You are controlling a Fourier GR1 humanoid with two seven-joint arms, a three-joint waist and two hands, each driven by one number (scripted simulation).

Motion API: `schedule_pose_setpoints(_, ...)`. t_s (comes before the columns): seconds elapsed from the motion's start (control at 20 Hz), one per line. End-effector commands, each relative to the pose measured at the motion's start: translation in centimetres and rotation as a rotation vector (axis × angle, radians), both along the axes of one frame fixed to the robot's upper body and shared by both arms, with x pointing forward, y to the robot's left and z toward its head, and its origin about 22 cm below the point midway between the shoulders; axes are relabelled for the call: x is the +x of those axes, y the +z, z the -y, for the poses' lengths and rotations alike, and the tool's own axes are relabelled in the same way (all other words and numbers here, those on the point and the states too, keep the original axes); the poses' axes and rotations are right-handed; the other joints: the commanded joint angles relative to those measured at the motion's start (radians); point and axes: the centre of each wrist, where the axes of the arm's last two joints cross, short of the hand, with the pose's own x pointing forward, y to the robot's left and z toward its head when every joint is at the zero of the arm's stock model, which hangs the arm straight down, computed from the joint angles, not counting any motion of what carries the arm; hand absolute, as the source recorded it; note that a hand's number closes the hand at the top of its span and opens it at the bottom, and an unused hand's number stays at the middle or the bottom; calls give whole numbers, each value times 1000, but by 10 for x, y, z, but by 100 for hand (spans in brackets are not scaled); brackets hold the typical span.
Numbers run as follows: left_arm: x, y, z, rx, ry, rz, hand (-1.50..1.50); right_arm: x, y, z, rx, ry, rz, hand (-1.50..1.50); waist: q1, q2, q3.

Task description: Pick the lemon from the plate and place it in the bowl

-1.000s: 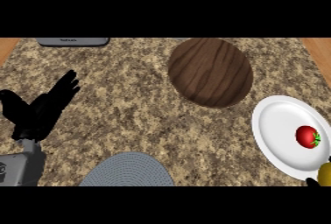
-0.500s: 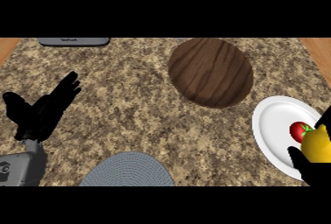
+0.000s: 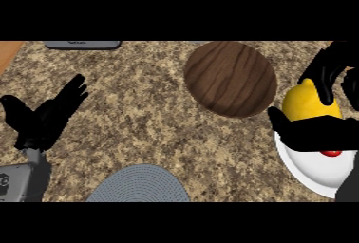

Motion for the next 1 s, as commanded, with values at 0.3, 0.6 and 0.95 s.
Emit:
schedule_pose_setpoints(0.3, 8, 0, 15, 10, -22, 3, 0, 83, 14, -41, 12, -123, -27, 150, 8, 8, 2)
schedule_pose_setpoints(0.6, 2, -3, 6, -1, -7, 12, 0, 137, -16, -23, 19, -183, -38, 150, 15, 12, 2)
schedule_pose_setpoints(0.95, -5, -4, 5, 9, -20, 14, 0, 187, -75, -11, 57, -211, -60, 150, 24, 14, 3)
